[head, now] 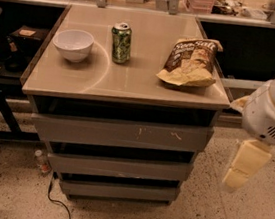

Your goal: Open middle drawer

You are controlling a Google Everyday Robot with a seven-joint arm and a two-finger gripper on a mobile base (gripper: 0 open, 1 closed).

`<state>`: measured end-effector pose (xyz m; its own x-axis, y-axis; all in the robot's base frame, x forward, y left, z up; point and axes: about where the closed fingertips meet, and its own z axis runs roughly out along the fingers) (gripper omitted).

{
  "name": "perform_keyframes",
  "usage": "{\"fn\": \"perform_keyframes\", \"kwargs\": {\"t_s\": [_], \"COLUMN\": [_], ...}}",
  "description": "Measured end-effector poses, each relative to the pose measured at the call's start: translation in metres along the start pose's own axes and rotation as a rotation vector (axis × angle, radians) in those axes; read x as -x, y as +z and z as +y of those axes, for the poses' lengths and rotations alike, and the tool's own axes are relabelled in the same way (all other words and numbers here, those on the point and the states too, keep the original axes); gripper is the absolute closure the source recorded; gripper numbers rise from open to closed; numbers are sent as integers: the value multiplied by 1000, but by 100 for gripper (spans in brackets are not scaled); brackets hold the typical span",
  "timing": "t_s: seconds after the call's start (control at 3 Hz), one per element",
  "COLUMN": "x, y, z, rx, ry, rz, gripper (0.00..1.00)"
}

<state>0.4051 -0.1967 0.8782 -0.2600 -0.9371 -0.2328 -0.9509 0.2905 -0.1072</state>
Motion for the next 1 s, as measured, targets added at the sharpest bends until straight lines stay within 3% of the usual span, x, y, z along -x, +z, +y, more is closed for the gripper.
{"fn": "perform_keyframes", "kwargs": {"t_s": [0.33, 1.0], "x": [-3, -4], "y": [51, 66], "z": [22, 31], "rx": [75, 98], "ry": [26, 34], "rz": [4, -12], "gripper": [0, 0]}}
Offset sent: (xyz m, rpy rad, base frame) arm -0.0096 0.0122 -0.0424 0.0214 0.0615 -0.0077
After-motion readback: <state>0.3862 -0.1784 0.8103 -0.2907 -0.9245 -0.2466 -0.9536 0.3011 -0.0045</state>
